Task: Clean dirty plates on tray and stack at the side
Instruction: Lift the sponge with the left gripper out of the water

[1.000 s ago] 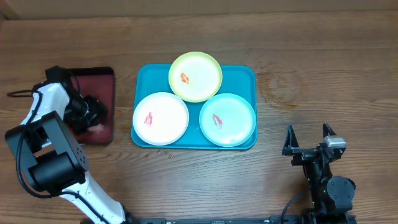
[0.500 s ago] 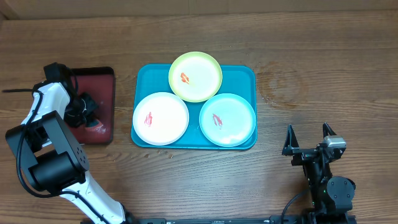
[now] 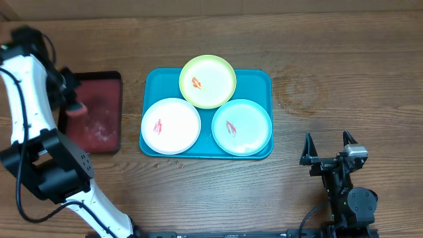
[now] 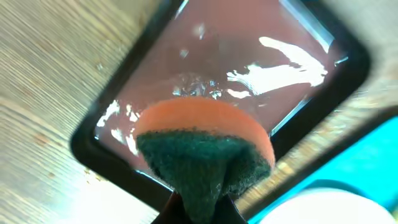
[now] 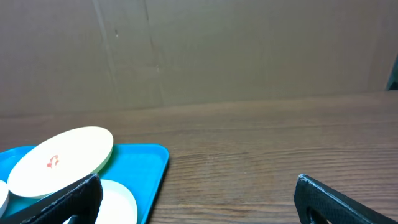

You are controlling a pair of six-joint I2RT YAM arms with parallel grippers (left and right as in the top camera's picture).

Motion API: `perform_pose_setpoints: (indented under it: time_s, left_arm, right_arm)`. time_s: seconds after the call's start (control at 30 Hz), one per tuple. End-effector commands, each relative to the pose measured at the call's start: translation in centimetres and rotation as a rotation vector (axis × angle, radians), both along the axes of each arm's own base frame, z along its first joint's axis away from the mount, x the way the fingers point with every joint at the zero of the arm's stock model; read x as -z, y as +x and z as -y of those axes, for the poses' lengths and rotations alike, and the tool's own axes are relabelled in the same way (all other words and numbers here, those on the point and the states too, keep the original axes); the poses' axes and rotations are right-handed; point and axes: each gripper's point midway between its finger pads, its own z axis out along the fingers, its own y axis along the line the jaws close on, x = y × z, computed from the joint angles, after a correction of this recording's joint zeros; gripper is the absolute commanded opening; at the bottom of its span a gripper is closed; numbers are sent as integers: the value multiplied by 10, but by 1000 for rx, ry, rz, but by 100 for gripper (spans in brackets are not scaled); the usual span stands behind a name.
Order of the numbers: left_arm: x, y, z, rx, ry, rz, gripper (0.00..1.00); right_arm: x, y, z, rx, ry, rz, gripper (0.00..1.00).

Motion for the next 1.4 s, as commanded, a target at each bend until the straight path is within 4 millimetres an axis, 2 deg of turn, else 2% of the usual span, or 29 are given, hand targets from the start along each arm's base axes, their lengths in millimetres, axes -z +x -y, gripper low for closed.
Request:
perform_pose_setpoints:
  time_s: [0.0,0.07,0.13,0.23,0.37,0.4,0.47,0.5,0.6,0.77,0.83,0.87,0.93,1.0,1.07,1.13,1.17,1.2,1.27,1.33,1.37]
  left_arm:
    - [-34,12,-1,2,7,97,4]
    - [-31,17,-3,-7,10,110,4]
    - [-19,16,-3,-33,-3,90,4]
    - [17,10,2,-56,-28,42,4]
    - [78,4,10,-48,-52,12,4]
    - [86,1,14,-45,-72,6,4]
    - [88,-2,17,-39,-98,0,4]
    - [83,-2,17,-33,-102,4,4]
    - [46,-1,10,-47,-98,20,4]
    - [-57,4,1,-26,-22,167,4]
    - [-83,6,2,-6,15,236,4]
    - [-92,7,3,-1,36,257,4]
    - [-91,3,4,-2,66,235,4]
    - [-73,-1,9,-13,62,176,4]
    - [-39,-2,14,-14,54,109,4]
    - [5,-2,17,-8,49,54,4]
    - [46,-5,21,0,25,4,4]
    - [65,-10,25,2,2,-30,4]
    - [81,-22,29,-22,-31,-97,4]
    - [75,-30,29,-48,-44,-126,4]
    - [64,-31,27,-54,-42,-120,4]
  right_arm:
    - [2,0,-2,-11,-4,4,100]
    - [2,0,-2,-12,-4,4,100]
    - [2,0,-2,-11,-4,4,100]
    - [2,0,-2,-11,-4,4,100]
    - [2,0,-2,-11,-4,4,100]
    - [2,0,-2,-12,-4,4,100]
    - [2,0,-2,-11,-4,4,100]
    - [2,0,-2,-11,-3,4,100]
    - [2,0,-2,-11,-4,4,100]
    - [2,0,-2,-11,-4,4,100]
    - [2,0,-2,-11,-4,4,100]
    - [2,0,-2,-12,-4,4,100]
    - [2,0,-2,-11,-4,4,100]
    - [2,0,-2,-11,-4,4,100]
    - [2,0,-2,-11,-4,4,100]
    - [2,0,-2,-11,-3,4,100]
    - [2,0,-2,-11,-4,4,100]
    - [2,0,-2,-11,-4,4,100]
    - [2,0,-2,-12,-4,4,100]
    - [2,0,-2,-12,-4,4,100]
    - [2,0,-2,-12,-4,4,100]
